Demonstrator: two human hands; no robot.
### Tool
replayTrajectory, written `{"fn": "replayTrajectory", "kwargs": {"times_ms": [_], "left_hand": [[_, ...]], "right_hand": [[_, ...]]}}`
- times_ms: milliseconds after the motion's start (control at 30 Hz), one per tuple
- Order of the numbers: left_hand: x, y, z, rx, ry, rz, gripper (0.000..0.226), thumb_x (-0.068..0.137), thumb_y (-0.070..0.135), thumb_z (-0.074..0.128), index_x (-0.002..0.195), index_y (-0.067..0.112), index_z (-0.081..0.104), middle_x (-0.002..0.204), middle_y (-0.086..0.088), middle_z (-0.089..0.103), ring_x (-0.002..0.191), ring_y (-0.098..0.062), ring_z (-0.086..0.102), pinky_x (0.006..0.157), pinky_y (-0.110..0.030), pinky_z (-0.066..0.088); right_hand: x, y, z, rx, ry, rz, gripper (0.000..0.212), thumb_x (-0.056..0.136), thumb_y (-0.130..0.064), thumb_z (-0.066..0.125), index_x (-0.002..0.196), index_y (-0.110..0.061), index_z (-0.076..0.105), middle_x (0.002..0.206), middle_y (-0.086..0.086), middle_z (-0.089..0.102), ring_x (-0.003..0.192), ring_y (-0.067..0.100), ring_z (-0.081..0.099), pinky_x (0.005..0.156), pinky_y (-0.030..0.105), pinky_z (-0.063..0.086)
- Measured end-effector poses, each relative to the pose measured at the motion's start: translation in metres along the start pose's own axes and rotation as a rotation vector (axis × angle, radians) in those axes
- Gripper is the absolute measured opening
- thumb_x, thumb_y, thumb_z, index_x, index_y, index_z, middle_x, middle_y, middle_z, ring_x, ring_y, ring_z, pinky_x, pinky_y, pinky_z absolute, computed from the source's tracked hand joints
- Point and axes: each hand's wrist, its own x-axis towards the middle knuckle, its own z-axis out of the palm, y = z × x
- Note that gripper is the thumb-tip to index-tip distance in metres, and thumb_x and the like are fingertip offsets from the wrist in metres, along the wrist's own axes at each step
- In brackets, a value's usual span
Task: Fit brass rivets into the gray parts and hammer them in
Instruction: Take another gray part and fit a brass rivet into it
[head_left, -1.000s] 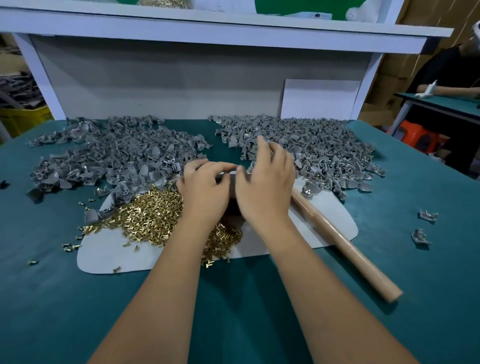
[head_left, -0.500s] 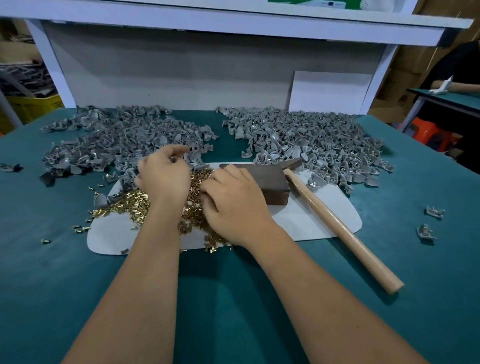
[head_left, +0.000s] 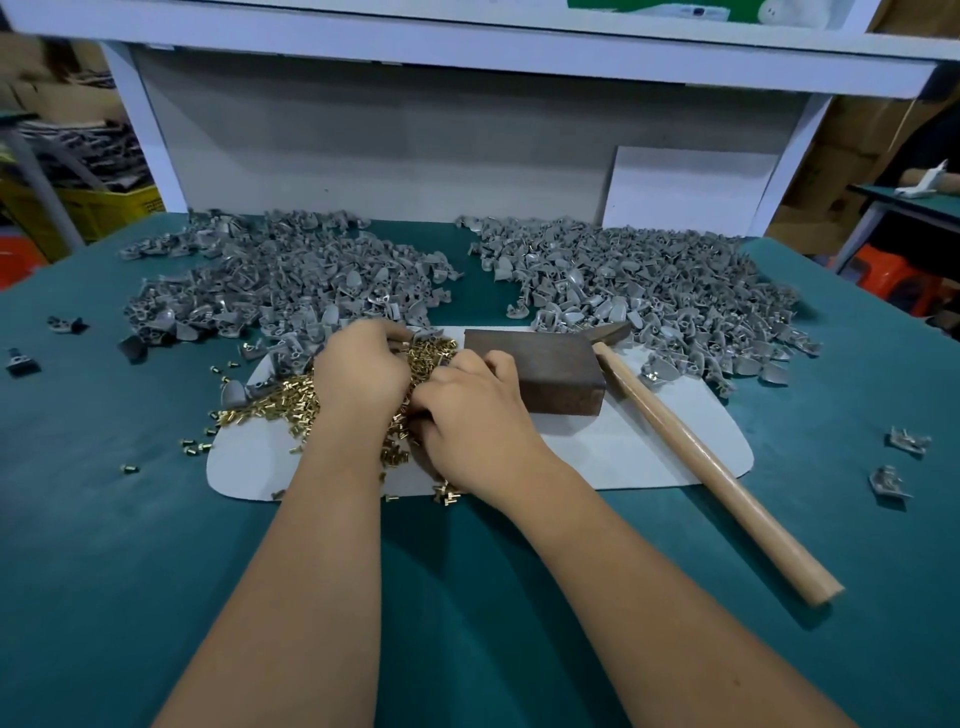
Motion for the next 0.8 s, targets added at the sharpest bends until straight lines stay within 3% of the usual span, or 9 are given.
{"fn": "replayTrajectory", "kwargs": {"times_ms": [200, 300, 433, 533, 667, 800], "left_hand": [[0.002, 0.000, -0.001, -0.188, 0.124, -0.032, 0.026, 0.090, 0.008, 0.062, 0.106, 0.023, 0.076, 0.105, 0.003, 0.074, 0.084, -0.011, 0.063, 0.073, -0.021, 0.043], [0.001, 0.002, -0.004, -0.331, 0.189, -0.059, 0.019, 0.089, 0.015, 0.068, 0.101, 0.027, 0.077, 0.097, 0.005, 0.075, 0.070, -0.003, 0.061, 0.062, -0.017, 0.043], [-0.001, 0.009, -0.008, -0.604, 0.173, -0.064, 0.025, 0.086, 0.013, 0.074, 0.110, 0.020, 0.074, 0.096, 0.010, 0.072, 0.091, -0.004, 0.067, 0.080, -0.014, 0.050], [-0.003, 0.020, -0.006, -0.680, 0.112, -0.029, 0.036, 0.082, 0.012, 0.078, 0.117, 0.020, 0.070, 0.094, 0.013, 0.069, 0.090, 0.003, 0.065, 0.079, -0.011, 0.052], [-0.015, 0.042, 0.004, -0.613, 0.031, 0.113, 0.022, 0.084, 0.016, 0.077, 0.105, 0.022, 0.072, 0.087, 0.018, 0.067, 0.085, 0.004, 0.064, 0.084, -0.020, 0.054], [-0.026, 0.061, 0.016, -0.547, -0.034, 0.200, 0.011, 0.086, 0.024, 0.073, 0.083, 0.034, 0.069, 0.082, 0.016, 0.070, 0.078, 0.007, 0.063, 0.079, -0.019, 0.049]], "right_hand": [[0.000, 0.006, 0.002, 0.012, 0.033, -0.039, 0.016, 0.087, -0.016, 0.054, 0.092, -0.018, 0.069, 0.090, -0.003, 0.063, 0.102, 0.022, 0.044, 0.091, 0.036, 0.020], [-0.001, 0.008, -0.001, 0.120, 0.151, -0.050, 0.011, 0.088, -0.015, 0.060, 0.092, -0.013, 0.070, 0.087, 0.002, 0.065, 0.095, 0.025, 0.048, 0.086, 0.035, 0.029], [-0.002, 0.012, -0.008, 0.316, 0.369, 0.031, 0.009, 0.086, -0.007, 0.063, 0.093, -0.009, 0.068, 0.088, 0.005, 0.063, 0.084, 0.027, 0.057, 0.074, 0.040, 0.045], [-0.002, 0.023, -0.013, 0.437, 0.423, 0.169, 0.010, 0.090, -0.009, 0.059, 0.097, -0.011, 0.067, 0.092, 0.001, 0.063, 0.082, 0.020, 0.059, 0.071, 0.040, 0.049], [-0.003, 0.047, -0.017, 0.528, 0.500, 0.401, 0.011, 0.088, -0.008, 0.062, 0.093, -0.018, 0.067, 0.091, -0.008, 0.061, 0.082, 0.008, 0.057, 0.076, 0.028, 0.050], [-0.003, 0.070, -0.020, 0.645, 0.583, 0.567, 0.016, 0.085, -0.002, 0.065, 0.094, -0.014, 0.069, 0.100, -0.005, 0.059, 0.086, 0.006, 0.062, 0.080, 0.015, 0.050]]}}
